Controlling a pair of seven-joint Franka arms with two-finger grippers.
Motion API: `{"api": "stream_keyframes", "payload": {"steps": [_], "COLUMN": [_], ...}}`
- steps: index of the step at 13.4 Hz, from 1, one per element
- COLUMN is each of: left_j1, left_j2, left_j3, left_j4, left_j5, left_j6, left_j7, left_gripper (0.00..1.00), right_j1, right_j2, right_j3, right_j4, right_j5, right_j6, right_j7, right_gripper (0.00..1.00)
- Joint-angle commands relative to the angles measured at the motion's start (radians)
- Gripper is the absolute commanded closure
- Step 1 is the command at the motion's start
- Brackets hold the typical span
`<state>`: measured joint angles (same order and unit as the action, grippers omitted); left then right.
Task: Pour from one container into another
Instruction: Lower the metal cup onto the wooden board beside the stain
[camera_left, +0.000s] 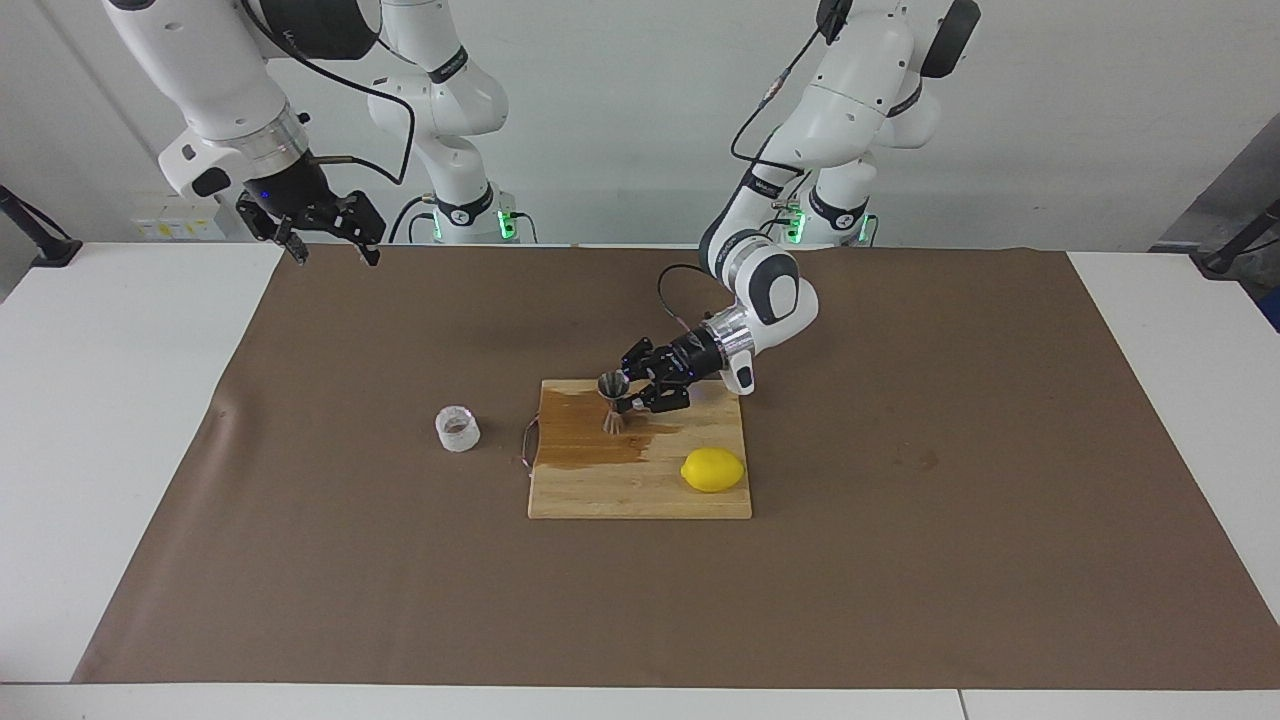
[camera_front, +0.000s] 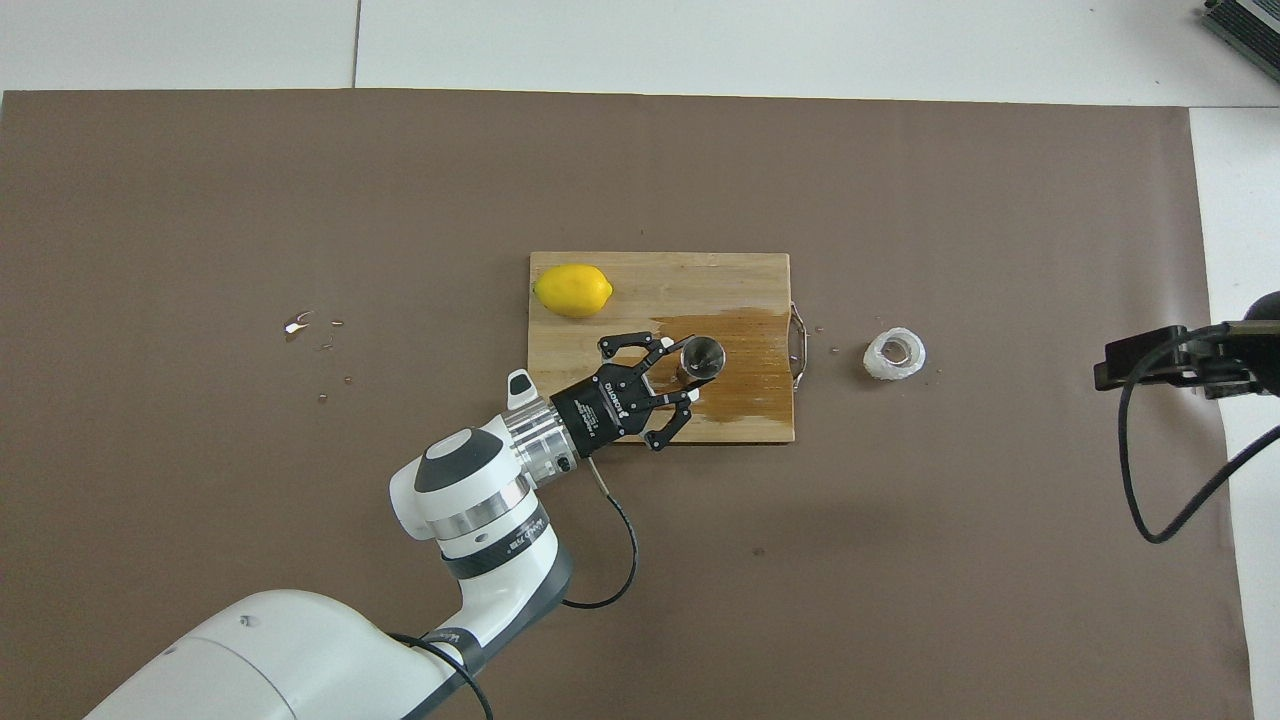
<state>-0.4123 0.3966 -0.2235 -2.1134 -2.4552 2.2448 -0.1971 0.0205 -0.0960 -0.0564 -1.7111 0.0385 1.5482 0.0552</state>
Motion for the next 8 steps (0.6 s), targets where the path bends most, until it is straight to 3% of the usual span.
{"api": "stream_keyframes", "payload": {"steps": [1,4,8], "left_j1": [-0.019,-0.008,0.02], "left_j2": [0.004,-0.002,-0.021], "left_j3": [0.021,0.02,0.023], "left_j4": [0.004,0.003,0.004], "left_j5": [-0.024,-0.002,0.059], "left_j6": [-0.014,-0.014,-0.013], "left_j7": [0.018,0.056,0.056], "left_gripper": [0.16,0.0,0.0], "right_j1": [-0.008,-0.008,-0.008], "right_j2": [-0.01,-0.01,-0.01], "right_j3": [0.009,0.009,0.009], "right_j4": [-0.01,-0.01,-0.01], "right_j5": [-0.008,-0.008,-0.008], "right_j6": [-0.007,-0.007,-0.007], "right_j7": [0.009,0.009,0.009], "right_gripper": [0.0,0.0,0.0]}}
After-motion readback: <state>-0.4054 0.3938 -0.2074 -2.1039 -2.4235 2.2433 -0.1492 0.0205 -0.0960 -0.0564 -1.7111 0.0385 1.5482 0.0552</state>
